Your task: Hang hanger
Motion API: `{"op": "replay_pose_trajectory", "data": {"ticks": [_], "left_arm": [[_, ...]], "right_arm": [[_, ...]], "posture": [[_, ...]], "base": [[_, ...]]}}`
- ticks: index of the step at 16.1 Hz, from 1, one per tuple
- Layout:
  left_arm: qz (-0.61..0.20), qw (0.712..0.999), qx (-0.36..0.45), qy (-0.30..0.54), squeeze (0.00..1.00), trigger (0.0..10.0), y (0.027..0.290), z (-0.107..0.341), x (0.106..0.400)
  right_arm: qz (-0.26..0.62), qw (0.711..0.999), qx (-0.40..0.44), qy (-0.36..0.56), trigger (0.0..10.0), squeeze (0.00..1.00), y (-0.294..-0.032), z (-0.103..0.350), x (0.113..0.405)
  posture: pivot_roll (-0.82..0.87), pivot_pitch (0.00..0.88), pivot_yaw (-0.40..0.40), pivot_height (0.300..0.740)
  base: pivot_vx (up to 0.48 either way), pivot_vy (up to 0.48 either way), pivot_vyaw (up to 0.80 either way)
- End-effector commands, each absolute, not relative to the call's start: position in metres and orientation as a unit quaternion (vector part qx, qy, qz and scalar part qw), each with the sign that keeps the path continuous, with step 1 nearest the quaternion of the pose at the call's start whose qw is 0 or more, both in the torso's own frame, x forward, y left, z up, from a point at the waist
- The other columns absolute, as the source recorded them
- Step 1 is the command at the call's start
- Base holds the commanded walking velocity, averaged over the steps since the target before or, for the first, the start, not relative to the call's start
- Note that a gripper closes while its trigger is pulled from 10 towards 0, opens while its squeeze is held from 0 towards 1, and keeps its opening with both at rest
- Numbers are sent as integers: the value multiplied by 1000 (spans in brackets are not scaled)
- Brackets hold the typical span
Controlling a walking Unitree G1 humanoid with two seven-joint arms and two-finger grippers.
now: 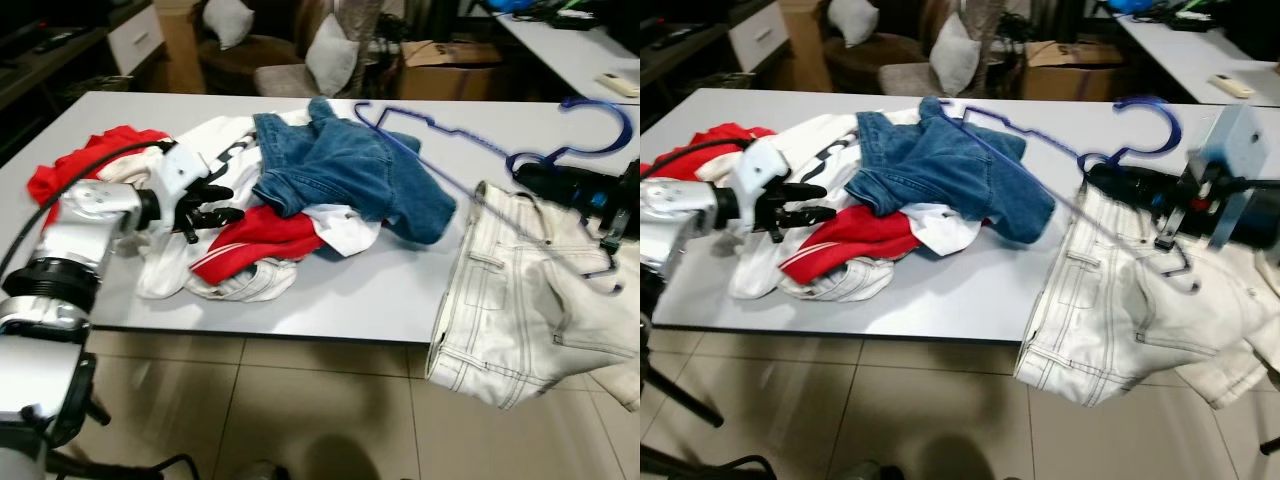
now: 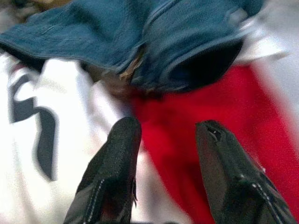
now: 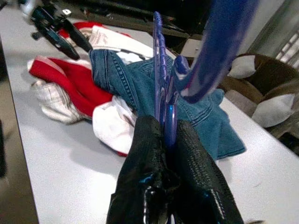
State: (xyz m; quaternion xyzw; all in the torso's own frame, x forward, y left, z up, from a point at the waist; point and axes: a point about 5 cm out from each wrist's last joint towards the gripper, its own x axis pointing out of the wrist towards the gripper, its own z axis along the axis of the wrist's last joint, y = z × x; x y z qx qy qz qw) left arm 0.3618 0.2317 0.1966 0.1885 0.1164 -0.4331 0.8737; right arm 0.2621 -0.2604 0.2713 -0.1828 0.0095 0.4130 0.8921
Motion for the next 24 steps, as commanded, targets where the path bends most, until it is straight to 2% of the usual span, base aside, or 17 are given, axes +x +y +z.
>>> {"op": "replay_pose_trajectory", "data": {"ticks": [1, 3, 4, 5, 6, 7, 8, 9, 11, 12, 13, 19, 24], "left_arm": [[-456, 887, 65, -23, 1000, 10000, 225, 244, 359], [-433, 896, 14, -96, 1000, 10000, 223, 260, 359], [-398, 906, -28, -140, 1000, 10000, 208, 259, 355], [-392, 907, -40, -148, 1000, 10000, 204, 257, 353], [-364, 920, -53, -136, 1000, 10000, 187, 242, 349], [-341, 928, -63, -137, 835, 10000, 174, 230, 343], [-317, 936, -73, -137, 569, 10000, 166, 223, 337], [-305, 940, -75, -136, 569, 10000, 163, 221, 335], [-251, 963, -54, -79, 584, 10000, 157, 189, 327], [-246, 966, -43, -70, 576, 10000, 156, 183, 324], [-244, 968, -19, -52, 576, 10000, 148, 170, 316], [-229, 972, -24, -48, 573, 10000, 128, 164, 303], [-220, 974, -21, -47, 573, 10000, 126, 163, 301]], "right_arm": [[391, 904, -173, 2, 10000, 0, -257, 272, 260], [359, 920, -156, -12, 10000, 0, -254, 272, 262], [277, 951, -129, -56, 10000, 0, -248, 277, 267], [257, 957, -115, -63, 10000, 0, -247, 279, 268], [211, 971, -87, -75, 10000, 0, -244, 281, 265], [170, 979, -63, -92, 10000, 0, -241, 281, 261], [155, 982, -50, -97, 10000, 0, -235, 278, 255], [157, 982, -51, -95, 10000, 0, -231, 275, 252], [87, 991, -25, -94, 10000, 0, -211, 253, 241], [65, 994, -22, -87, 10000, 0, -209, 248, 240], [28, 997, 24, -69, 10000, 0, -200, 235, 237], [57, 996, 29, -62, 10000, 0, -179, 231, 237], [103, 993, -7, -62, 10000, 0, -181, 235, 232]], "posture": [[-189, 0, 52, 740], [-186, 0, 48, 740], [-189, 0, 50, 740], [-189, 0, 50, 740], [-194, 0, 50, 740], [-201, 0, 51, 740], [-203, 0, 53, 740], [-208, 0, 54, 740], [-228, 0, 80, 740], [-227, 0, 80, 740], [-229, 0, 82, 740], [-216, 0, 68, 740], [-224, 0, 72, 740]], "base": [[0, 0, 0], [0, 0, 0], [0, 0, 0], [0, 0, 0], [0, 0, 0], [0, 0, 0], [0, 0, 0], [0, 0, 0], [0, -328, 0], [0, -480, 0], [0, -480, 0], [0, -480, 0], [0, -480, 0]]}}
